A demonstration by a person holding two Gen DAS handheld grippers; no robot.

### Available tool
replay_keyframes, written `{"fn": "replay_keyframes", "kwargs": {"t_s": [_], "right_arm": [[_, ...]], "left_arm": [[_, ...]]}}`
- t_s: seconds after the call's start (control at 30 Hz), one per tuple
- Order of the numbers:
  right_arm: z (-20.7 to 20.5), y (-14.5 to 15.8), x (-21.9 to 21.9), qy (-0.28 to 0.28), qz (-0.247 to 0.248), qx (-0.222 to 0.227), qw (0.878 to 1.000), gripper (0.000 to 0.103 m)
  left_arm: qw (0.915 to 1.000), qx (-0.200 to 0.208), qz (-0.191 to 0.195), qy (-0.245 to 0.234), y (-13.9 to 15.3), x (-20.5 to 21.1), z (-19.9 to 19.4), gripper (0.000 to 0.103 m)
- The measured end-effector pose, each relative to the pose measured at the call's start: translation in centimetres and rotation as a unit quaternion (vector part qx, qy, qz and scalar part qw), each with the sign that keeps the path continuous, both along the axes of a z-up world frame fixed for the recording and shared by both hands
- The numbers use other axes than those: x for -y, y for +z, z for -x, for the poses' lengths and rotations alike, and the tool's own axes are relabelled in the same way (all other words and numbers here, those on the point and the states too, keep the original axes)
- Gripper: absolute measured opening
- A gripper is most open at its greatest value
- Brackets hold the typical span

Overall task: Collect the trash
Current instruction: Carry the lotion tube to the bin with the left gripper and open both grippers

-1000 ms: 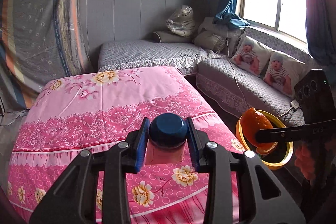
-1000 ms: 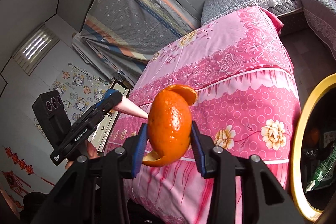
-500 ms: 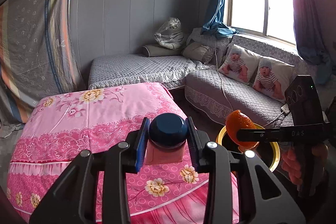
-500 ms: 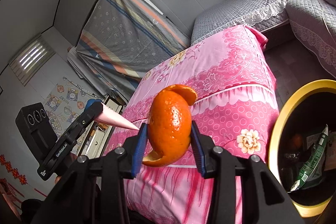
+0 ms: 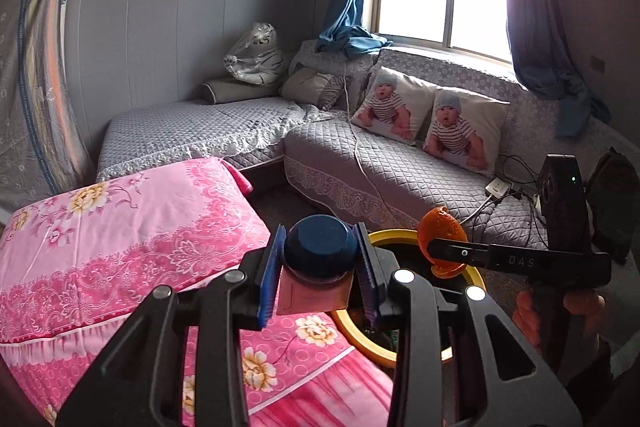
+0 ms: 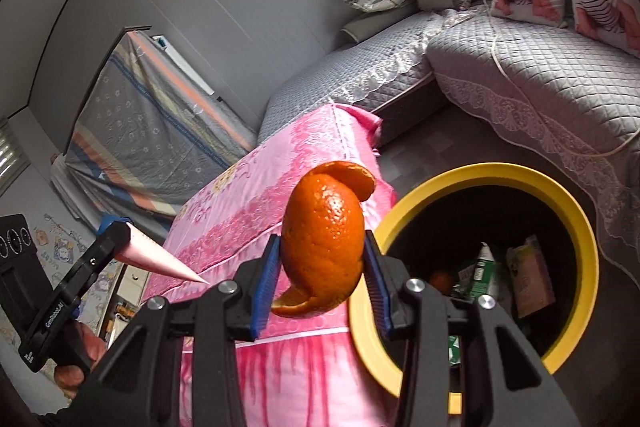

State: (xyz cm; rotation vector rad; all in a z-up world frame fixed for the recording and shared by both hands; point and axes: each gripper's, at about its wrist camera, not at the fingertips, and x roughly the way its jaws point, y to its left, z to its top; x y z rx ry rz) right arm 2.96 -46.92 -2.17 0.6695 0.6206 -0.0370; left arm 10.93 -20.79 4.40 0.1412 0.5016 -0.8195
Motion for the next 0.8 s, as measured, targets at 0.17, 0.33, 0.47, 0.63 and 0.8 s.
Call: {"fn": "replay_keyframes", "kwargs": {"t_s": [0.17,0.33,0.47,0.63,0.8], "right_arm": [[0.6,-3.0,3.3,-0.047,-0.021,-0.035,0.998,0.038],[0.3,-5.1,5.4,-0.072,-0.029,-0.068,0.995,0.04],[0.3,-6.2,6.9,-0.109,-0.033,-0.093,0.989,0.056],[1.6,-5.3,7.1,-0.161,-0.001,-0.094,0.982,0.067],[1.2,-3.3,3.5,-0.157,0.057,-0.066,0.984,0.095]], "left_arm": [[0.9976,-0.047,-0.008,-0.05,-2.6,5.4,-1.4,0.032],[0.9939,-0.079,-0.023,-0.074,-5.1,9.4,-2.7,0.033],[0.9929,-0.107,0.015,-0.052,-5.2,9.0,-3.9,0.08],[0.9948,-0.079,0.058,-0.026,-3.6,5.2,-3.9,0.095],[0.9956,-0.016,0.087,0.03,-1.7,-0.8,-2.7,0.095]]}}
